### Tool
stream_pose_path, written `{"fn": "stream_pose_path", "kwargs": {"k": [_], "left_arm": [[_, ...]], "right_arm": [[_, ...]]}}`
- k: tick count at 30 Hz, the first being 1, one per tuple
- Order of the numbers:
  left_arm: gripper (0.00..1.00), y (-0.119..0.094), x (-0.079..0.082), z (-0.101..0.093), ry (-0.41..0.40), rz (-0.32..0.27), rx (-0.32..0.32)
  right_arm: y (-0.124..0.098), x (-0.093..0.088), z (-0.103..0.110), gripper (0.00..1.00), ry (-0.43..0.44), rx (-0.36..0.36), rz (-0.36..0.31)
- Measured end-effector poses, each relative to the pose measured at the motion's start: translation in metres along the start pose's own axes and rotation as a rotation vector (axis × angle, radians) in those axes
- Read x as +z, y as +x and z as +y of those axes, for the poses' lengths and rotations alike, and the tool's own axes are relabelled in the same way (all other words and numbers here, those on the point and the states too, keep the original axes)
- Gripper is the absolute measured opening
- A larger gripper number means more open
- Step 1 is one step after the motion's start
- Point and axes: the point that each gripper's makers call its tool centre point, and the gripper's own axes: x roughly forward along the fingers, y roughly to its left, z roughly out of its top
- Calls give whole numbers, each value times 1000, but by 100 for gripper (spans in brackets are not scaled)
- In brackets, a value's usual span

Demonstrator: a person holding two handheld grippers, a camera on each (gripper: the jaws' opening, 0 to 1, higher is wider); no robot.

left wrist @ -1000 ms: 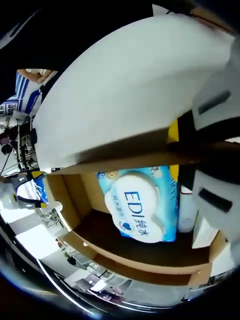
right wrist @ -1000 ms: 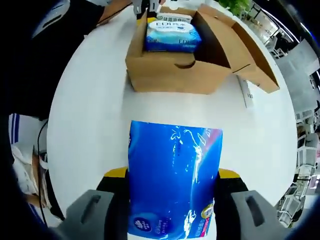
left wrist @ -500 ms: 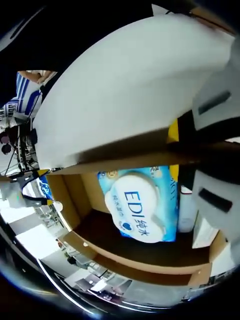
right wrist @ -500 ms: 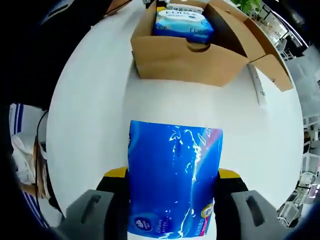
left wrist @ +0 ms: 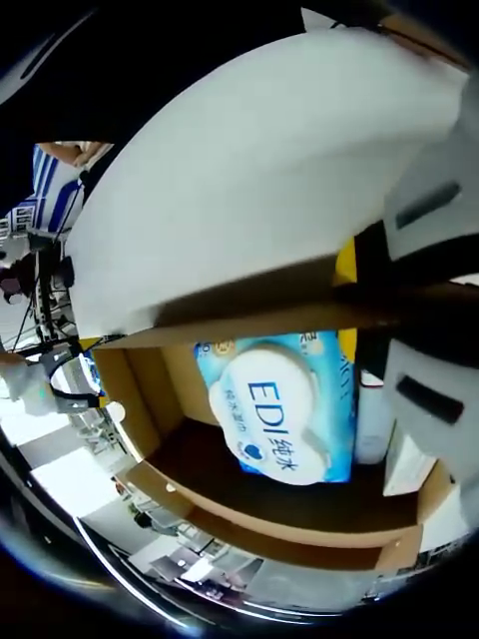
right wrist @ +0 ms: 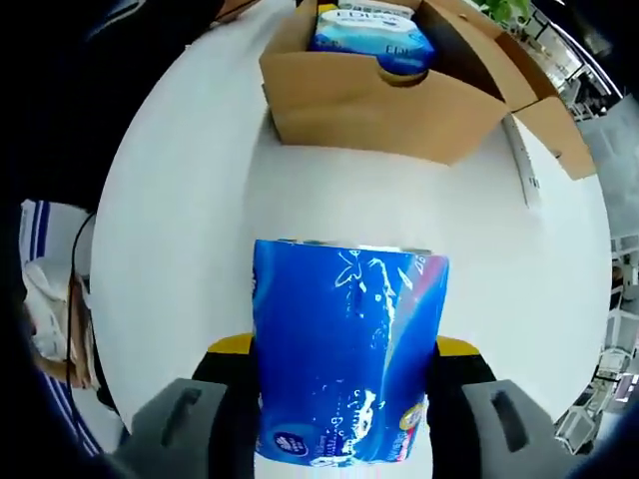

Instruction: Operate the shoe box by opening the lid, removing the specified soft item, and placing it in the target area until the item is outside and the box remains undamaged.

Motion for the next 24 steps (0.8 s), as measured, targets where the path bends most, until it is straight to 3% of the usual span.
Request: {"fn": "stream_pose_path", "kwargs": {"k": [15, 20, 24], "left_arm": [[6, -1, 0, 0, -1, 0, 1], [6, -1, -1, 0, -1, 1, 2], [6, -1, -1, 0, -1, 1, 2]], "right_arm": [[0, -1, -1, 71, 32, -7, 9], [1, -8, -2, 75, 152, -17, 40], [2, -13, -5, 80, 179, -28, 54]]}}
